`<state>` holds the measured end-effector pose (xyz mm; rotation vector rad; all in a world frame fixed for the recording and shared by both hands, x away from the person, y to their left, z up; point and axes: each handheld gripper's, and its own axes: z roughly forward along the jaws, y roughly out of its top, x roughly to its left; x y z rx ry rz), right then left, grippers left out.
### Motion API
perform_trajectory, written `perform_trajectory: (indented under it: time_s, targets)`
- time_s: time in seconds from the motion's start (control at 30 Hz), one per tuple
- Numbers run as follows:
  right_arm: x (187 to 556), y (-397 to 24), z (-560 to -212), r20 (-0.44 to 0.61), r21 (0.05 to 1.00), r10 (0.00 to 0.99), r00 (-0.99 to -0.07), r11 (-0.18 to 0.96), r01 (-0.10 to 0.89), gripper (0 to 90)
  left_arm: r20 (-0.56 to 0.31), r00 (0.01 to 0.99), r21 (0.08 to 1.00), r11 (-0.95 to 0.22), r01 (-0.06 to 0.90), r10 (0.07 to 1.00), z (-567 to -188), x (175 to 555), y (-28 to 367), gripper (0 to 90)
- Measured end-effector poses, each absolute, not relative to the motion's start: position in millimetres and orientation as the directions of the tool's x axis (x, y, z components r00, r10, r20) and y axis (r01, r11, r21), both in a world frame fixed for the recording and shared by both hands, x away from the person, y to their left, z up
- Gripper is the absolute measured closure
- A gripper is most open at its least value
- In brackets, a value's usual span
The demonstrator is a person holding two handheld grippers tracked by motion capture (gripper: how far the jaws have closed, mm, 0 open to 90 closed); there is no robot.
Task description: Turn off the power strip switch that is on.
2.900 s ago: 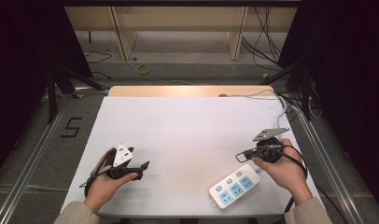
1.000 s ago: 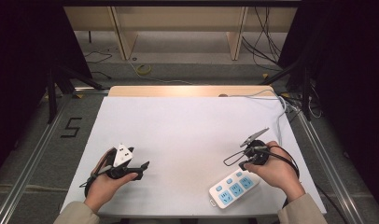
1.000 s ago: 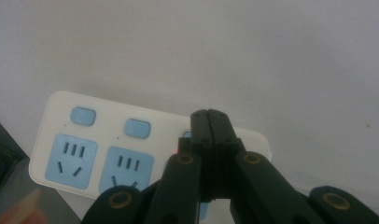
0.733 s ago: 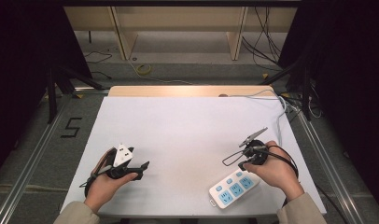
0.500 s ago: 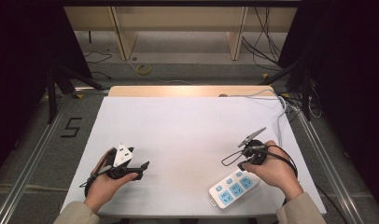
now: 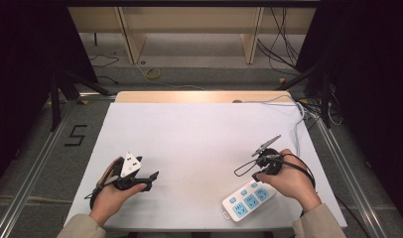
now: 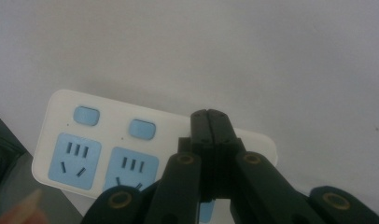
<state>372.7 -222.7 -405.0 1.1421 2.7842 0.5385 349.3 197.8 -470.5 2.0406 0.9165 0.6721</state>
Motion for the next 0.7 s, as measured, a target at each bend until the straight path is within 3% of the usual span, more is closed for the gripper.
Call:
perform_trajectory:
  time_s: [0.7]
  targets:
    - [374.5, -215.1, -409.3, 0.057, 0.306, 0.678, -0.732, 0.686, 0.66, 90.0, 0.141, 0.6, 0.821, -0.431, 0.373, 0.788, -470.6, 349.5, 197.6, 21.9]
